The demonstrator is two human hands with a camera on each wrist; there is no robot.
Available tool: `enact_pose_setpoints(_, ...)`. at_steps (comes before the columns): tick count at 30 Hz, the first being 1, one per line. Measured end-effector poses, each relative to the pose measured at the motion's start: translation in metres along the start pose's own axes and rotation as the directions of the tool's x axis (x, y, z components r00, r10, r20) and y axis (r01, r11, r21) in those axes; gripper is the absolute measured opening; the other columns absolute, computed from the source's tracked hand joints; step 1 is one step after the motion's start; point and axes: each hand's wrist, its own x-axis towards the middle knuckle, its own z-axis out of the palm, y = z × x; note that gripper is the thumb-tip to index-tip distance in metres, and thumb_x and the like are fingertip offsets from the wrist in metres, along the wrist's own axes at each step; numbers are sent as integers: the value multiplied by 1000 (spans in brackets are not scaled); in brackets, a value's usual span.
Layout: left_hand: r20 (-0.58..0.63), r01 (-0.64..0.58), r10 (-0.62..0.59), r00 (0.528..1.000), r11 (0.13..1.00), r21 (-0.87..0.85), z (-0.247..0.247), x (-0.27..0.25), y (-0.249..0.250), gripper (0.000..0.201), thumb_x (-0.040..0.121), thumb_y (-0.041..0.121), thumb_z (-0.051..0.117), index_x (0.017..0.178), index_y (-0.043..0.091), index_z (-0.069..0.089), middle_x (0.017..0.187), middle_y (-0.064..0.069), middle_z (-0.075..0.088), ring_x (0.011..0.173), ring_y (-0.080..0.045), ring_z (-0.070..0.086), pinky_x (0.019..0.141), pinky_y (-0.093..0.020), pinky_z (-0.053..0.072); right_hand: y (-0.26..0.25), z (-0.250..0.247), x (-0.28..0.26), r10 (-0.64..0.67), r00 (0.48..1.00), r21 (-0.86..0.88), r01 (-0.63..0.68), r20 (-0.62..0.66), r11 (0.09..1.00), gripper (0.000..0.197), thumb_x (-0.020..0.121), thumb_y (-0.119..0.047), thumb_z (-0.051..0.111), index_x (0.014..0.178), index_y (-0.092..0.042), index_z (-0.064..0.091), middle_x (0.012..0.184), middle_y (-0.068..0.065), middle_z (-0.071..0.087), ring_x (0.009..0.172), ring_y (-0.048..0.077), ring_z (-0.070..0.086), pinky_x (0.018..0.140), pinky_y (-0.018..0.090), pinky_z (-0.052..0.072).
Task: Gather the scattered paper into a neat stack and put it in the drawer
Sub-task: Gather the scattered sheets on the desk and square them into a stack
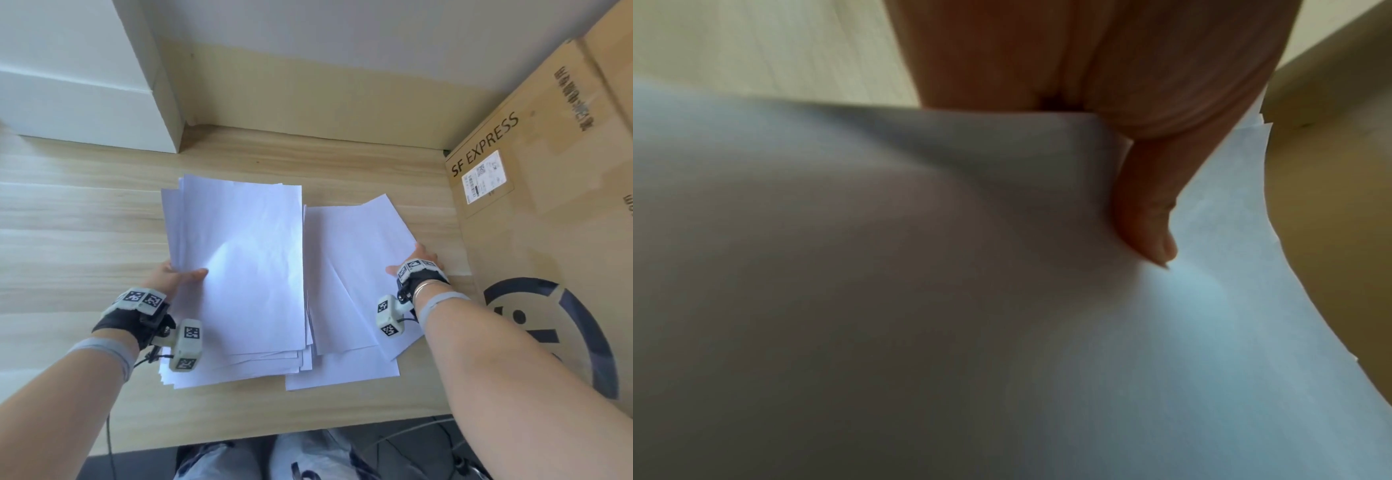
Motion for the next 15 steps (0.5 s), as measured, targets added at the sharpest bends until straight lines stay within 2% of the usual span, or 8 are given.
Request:
enact_pose_setpoints(3, -3, 17, -17, 1000, 1000, 11, 2, 2, -2, 12, 84, 5, 62, 95, -1, 61, 51, -3, 69, 58, -26, 64, 59, -31, 53, 7, 2, 11, 17, 1000, 9, -17, 15, 1000, 102, 64, -47, 79, 144, -31, 18, 148, 8, 22, 137, 34, 28, 109, 57, 28)
enact_pose_setpoints(4, -3, 19, -19, 1000, 1000, 12, 3, 1, -1, 4, 85, 4, 61, 88, 1, 60, 45, 0, 67, 49, -21, 65, 50, -26, 53, 9, 1, 12, 18, 1000, 0, -18, 11, 1000, 106, 61, -49, 80, 144, -31, 16, 147, 8, 22, 137, 34, 28, 109, 57, 29)
enact_pose_setpoints(6, -14, 18, -18, 1000, 1000, 6, 4, -2, 0, 2, 86, 4, 59, 84, 3, 58, 39, 2, 64, 35, -11, 61, 39, -20, 48, 12, 0, 14, 15, 1000, -9, -15, -1, 1000, 110, 57, -51, 82, 143, -32, 17, 145, 9, 24, 136, 33, 28, 108, 56, 30)
enact_pose_setpoints(9, -34, 9, -8, 999, 1000, 19, 5, -4, 2, 9, 85, 5, 60, 77, 3, 56, 32, 2, 59, 26, -7, 54, 28, -12, 37, 16, 0, 15, 10, 1000, 40, -9, -19, 999, 103, 57, -49, 83, 139, -25, 25, 144, 8, 30, 136, 33, 29, 107, 54, 31)
enact_pose_setpoints(12, -28, 29, -28, 999, 999, 33, 0, 0, -1, 7, 85, 7, 62, 79, 4, 59, 42, -1, 64, 36, -13, 60, 36, -17, 46, 16, -8, 15, -50, 999, 93, 51, -15, 994, 85, 69, -33, 81, 137, -11, 36, 139, 13, 46, 130, 32, 44, 101, 44, 40)
enact_pose_setpoints(13, -27, 30, -29, 999, 999, 27, -2, -1, -1, 6, 84, 8, 63, 84, 2, 60, 52, -6, 66, 46, -19, 63, 46, -23, 50, 15, -12, 15, -79, 997, 60, 78, 11, 995, 76, 76, -30, 76, 137, -7, 38, 138, 14, 49, 128, 32, 47, 99, 40, 42)
enact_pose_setpoints(15, -10, 43, -42, 999, 999, 12, -8, 2, -2, 19, 82, 8, 65, 98, -1, 60, 74, -15, 63, 67, -28, 61, 68, -36, 52, 12, -19, 12, -104, 993, 9, 104, 56, 995, 63, 84, -30, 68, 136, -4, 43, 139, 15, 50, 128, 31, 49, 99, 37, 43)
